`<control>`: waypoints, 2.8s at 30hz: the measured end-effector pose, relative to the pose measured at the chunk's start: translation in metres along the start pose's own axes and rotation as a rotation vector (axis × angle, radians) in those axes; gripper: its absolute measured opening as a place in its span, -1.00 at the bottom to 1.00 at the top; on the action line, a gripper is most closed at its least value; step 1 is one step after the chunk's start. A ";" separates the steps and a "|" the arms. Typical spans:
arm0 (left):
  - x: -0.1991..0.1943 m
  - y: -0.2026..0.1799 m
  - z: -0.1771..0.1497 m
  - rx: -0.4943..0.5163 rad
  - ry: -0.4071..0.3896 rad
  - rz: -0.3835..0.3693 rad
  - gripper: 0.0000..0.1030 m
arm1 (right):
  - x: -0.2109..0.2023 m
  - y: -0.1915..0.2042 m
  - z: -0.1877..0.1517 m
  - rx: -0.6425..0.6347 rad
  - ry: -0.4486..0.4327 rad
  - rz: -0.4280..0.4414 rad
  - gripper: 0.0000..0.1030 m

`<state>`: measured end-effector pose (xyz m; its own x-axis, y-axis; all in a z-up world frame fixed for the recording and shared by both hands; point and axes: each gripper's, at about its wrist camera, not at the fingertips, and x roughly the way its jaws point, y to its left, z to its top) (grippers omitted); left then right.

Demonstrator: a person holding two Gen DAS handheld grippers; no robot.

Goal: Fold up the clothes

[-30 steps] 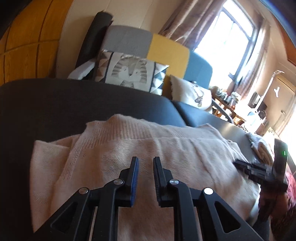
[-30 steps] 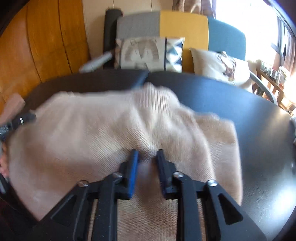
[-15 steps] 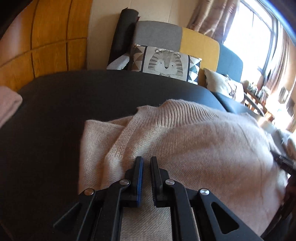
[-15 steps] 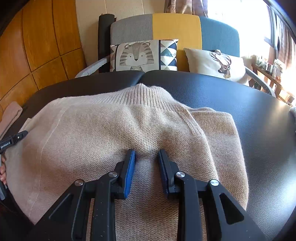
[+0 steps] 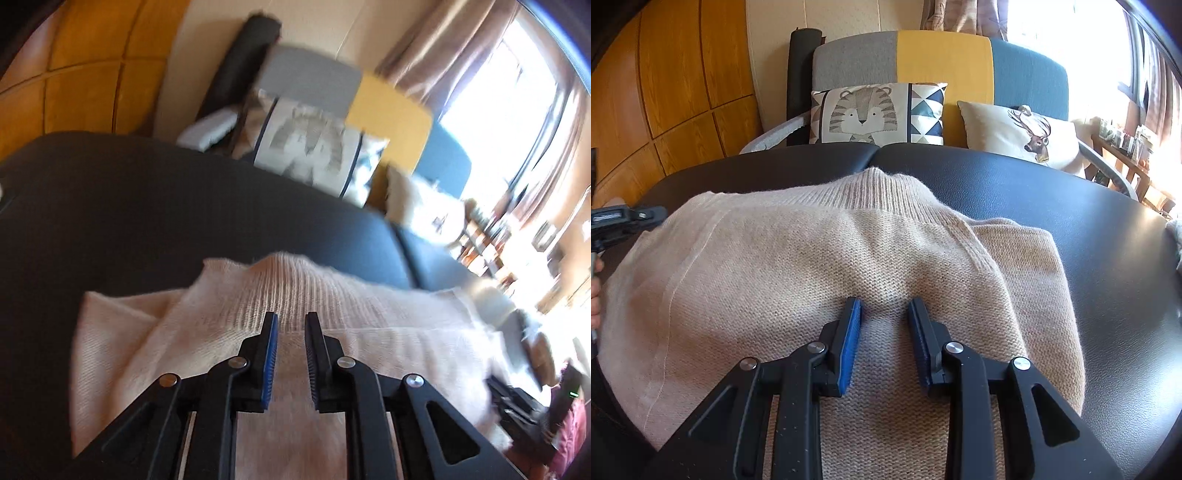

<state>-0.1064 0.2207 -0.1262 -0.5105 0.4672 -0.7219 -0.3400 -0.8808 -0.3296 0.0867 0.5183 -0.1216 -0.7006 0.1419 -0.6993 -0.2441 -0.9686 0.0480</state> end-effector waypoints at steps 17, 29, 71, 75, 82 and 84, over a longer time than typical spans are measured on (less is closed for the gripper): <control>-0.030 0.003 -0.044 0.009 -0.111 0.048 -0.70 | 0.001 -0.008 0.001 0.033 0.012 0.054 -0.39; -0.008 -0.010 -0.062 0.101 -0.071 -0.022 -0.61 | 0.008 0.011 0.049 0.052 -0.010 0.140 -0.50; -0.082 0.059 -0.119 0.039 -0.160 -0.064 -0.58 | -0.032 -0.026 0.008 0.279 -0.090 -0.001 -0.83; -0.089 0.063 -0.126 0.046 -0.176 -0.063 -0.58 | -0.039 0.017 0.008 0.109 -0.062 0.045 -0.83; -0.097 0.062 -0.128 0.047 -0.174 -0.065 -0.58 | -0.014 0.014 -0.025 0.160 -0.039 0.053 -0.83; -0.101 0.056 -0.125 0.054 -0.187 -0.091 -0.58 | -0.016 0.013 -0.028 0.169 -0.052 0.052 -0.82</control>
<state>0.0244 0.1147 -0.1476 -0.6117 0.5551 -0.5636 -0.4307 -0.8313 -0.3512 0.1136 0.4972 -0.1302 -0.7476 0.1073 -0.6554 -0.3130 -0.9273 0.2053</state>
